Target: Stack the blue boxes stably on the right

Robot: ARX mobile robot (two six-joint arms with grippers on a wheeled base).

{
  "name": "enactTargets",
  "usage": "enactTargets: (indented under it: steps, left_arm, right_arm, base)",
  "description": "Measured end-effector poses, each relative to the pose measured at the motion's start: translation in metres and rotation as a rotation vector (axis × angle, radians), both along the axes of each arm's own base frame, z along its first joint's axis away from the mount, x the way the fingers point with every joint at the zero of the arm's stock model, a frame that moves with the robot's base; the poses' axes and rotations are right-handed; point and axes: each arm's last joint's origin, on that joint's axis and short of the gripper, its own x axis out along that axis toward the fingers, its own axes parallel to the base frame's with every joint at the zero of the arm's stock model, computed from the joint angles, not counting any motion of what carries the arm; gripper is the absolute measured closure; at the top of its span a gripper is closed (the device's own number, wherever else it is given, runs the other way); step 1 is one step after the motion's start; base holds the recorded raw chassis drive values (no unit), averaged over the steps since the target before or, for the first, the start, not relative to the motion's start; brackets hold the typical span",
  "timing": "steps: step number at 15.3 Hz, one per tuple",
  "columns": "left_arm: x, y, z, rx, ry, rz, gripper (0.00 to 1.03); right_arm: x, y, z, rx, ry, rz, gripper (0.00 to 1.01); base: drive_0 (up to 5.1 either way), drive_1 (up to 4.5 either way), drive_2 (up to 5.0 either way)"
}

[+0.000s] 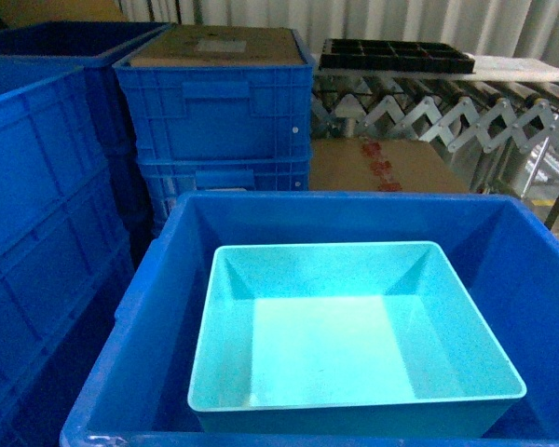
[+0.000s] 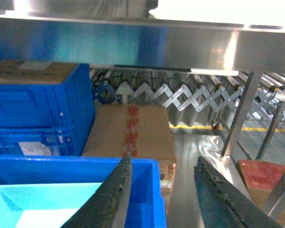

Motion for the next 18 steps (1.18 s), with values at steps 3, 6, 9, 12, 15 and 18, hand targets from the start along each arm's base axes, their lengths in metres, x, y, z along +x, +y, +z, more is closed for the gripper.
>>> enactTargets:
  steps: [3,6,9,12,15,18]
  left_arm:
    - [-0.005,0.002,-0.011,0.013,0.010,-0.001,0.68]
    - [-0.016,0.008,-0.032,0.031,0.021,-0.003,0.92]
    - [-0.031,0.022,-0.055,0.033,0.020,-0.004,1.01]
    - [-0.036,0.023,-0.061,0.032,0.017,0.008,1.01]
    - [-0.045,0.022,-0.072,0.032,0.019,-0.008,1.01]
    - [-0.053,0.022,-0.080,0.032,0.018,-0.008,1.01]
  right_arm:
    - [-0.005,0.002,-0.011,0.002,0.007,-0.003,0.71]
    - [-0.018,0.007,-0.033,0.003,0.011,0.001,0.95]
    - [-0.035,0.020,-0.058,0.007,0.015,0.015,0.99]
    - [-0.041,0.019,-0.067,0.007,0.015,-0.004,0.99]
    - [-0.051,0.019,-0.079,0.007,0.016,-0.003,0.99]
    - [-0.060,0.019,-0.088,0.007,0.014,-0.003,0.99]
  base:
    - [0.0,0.00,0.0]
    - [0.0,0.00,0.0]
    - [0.0,0.00,0.0]
    - [0.0,0.00,0.0]
    - [0.0,0.00,0.0]
    - [0.0,0.00,0.0]
